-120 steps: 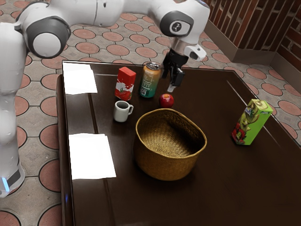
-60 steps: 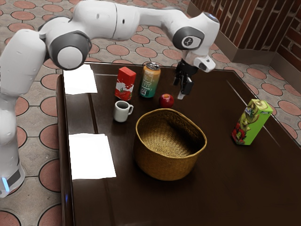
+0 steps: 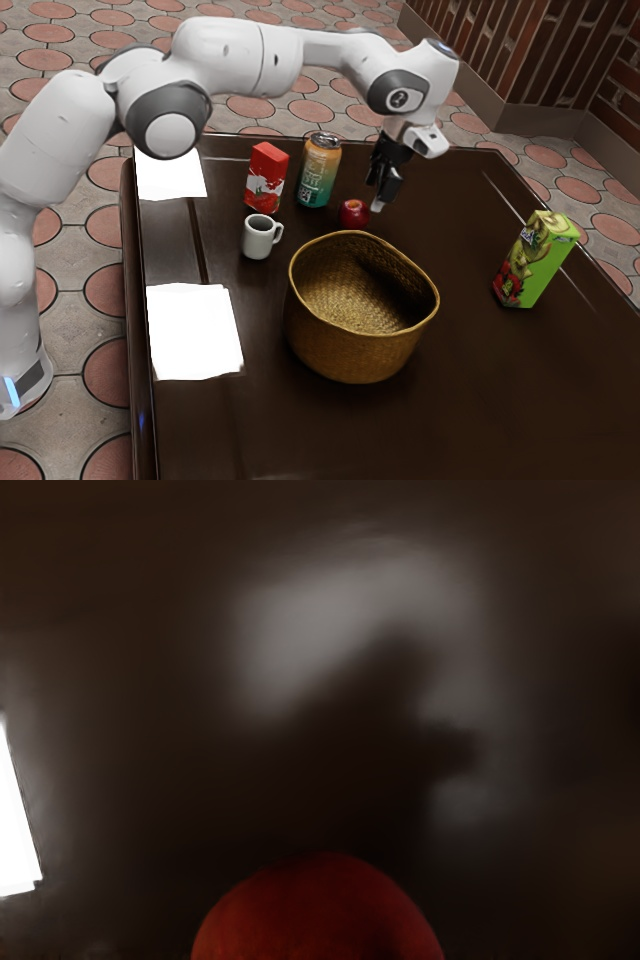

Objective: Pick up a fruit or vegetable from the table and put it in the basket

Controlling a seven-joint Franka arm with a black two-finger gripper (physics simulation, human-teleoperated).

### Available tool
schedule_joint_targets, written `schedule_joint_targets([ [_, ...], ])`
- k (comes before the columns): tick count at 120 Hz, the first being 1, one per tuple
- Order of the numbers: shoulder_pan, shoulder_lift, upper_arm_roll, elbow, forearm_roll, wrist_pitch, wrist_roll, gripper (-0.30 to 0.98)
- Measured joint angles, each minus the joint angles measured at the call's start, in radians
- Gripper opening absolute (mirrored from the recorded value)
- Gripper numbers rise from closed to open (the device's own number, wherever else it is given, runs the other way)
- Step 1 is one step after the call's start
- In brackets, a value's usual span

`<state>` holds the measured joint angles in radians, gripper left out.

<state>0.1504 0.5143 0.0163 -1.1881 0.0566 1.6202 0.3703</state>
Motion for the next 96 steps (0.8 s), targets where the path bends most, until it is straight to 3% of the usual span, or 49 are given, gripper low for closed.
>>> schedule_joint_targets([
  [40, 0.014, -0.087, 0.004, -0.151, -0.009, 0.053, 0.070, 0.69],
  [96, 0.015, -0.088, 0.005, -0.245, -0.031, 0.132, 0.121, 0.69],
])
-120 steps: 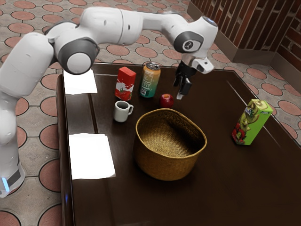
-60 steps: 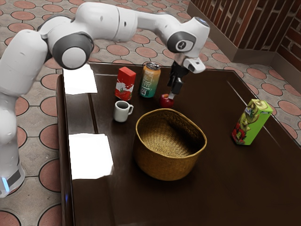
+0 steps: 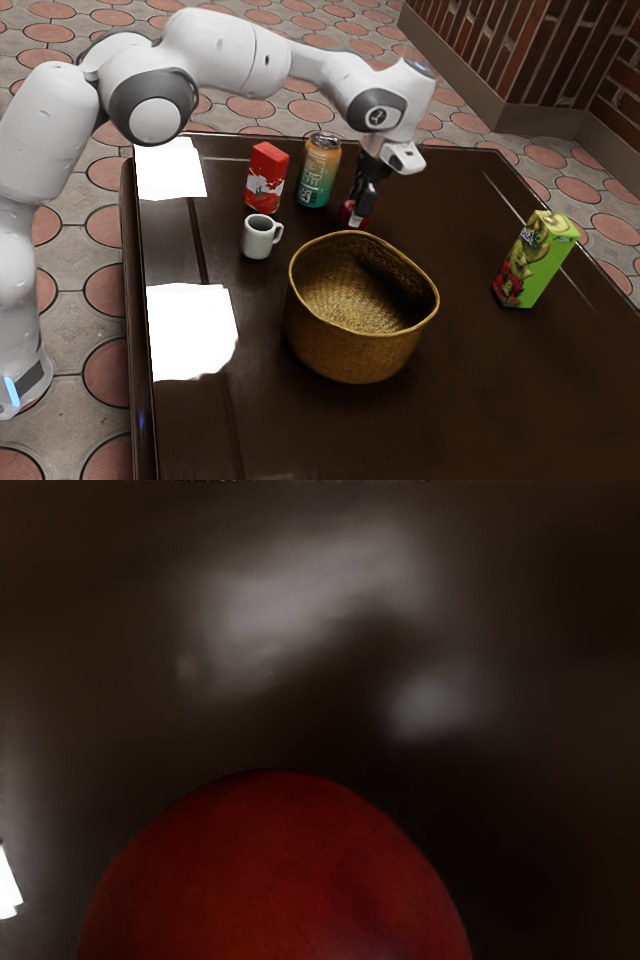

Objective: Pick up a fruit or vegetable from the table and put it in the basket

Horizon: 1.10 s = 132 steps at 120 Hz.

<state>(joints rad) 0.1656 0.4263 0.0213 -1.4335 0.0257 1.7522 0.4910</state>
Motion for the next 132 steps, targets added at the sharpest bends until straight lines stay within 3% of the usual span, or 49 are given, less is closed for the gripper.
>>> schedule_joint_targets([
  [35, 0.008, 0.010, 0.001, -0.028, -0.008, 0.036, 0.017, 0.68],
  [53, 0.009, 0.010, 0.031, -0.050, -0.030, 0.062, 0.031, 0.41],
  [74, 0.010, -0.013, 0.038, -0.026, -0.043, 0.081, 0.045, 0.31],
  [91, 0.009, -0.037, -0.005, 0.208, -0.036, -0.001, 0.062, 0.32],
  [102, 0.010, -0.058, -0.030, 0.261, -0.035, -0.057, 0.077, 0.32],
  [114, 0.006, -0.119, -0.090, 0.232, -0.028, -0.108, 0.090, 0.32],
  [132, 0.004, -0.277, -0.197, 0.037, 0.001, -0.141, 0.099, 0.31],
])
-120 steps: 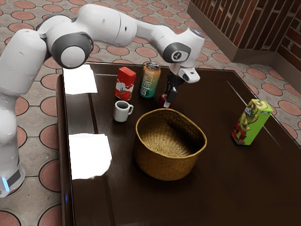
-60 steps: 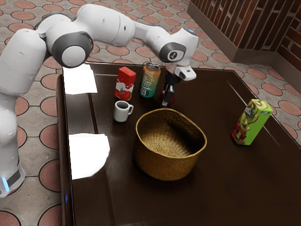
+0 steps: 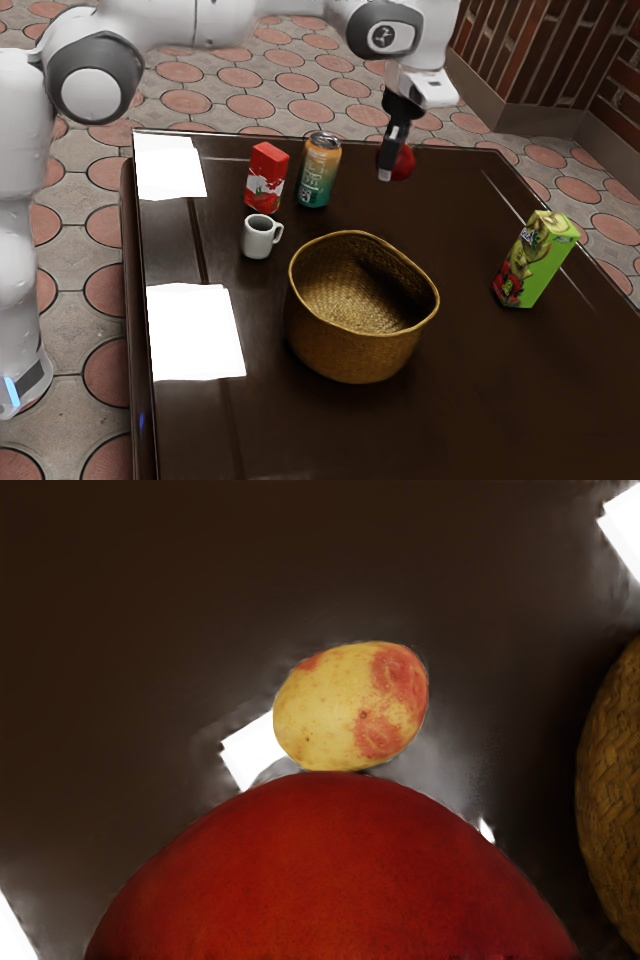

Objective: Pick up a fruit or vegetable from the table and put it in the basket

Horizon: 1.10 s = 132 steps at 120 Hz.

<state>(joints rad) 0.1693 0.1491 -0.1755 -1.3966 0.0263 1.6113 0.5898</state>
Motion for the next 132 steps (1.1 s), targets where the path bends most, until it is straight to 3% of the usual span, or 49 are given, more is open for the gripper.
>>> schedule_joint_targets([
  [33, -0.047, -0.205, -0.136, -0.243, -0.009, 0.012, 0.001, 0.32],
  [73, 0.006, -0.217, -0.250, -0.304, -0.036, 0.061, -0.016, 0.32],
  [100, -0.011, -0.223, -0.264, -0.305, -0.052, 0.076, -0.027, 0.32],
  [112, -0.004, -0.225, -0.265, -0.305, -0.058, 0.073, -0.034, 0.52],
  [132, -0.003, -0.225, -0.264, -0.303, -0.062, 0.068, -0.046, 0.63],
])
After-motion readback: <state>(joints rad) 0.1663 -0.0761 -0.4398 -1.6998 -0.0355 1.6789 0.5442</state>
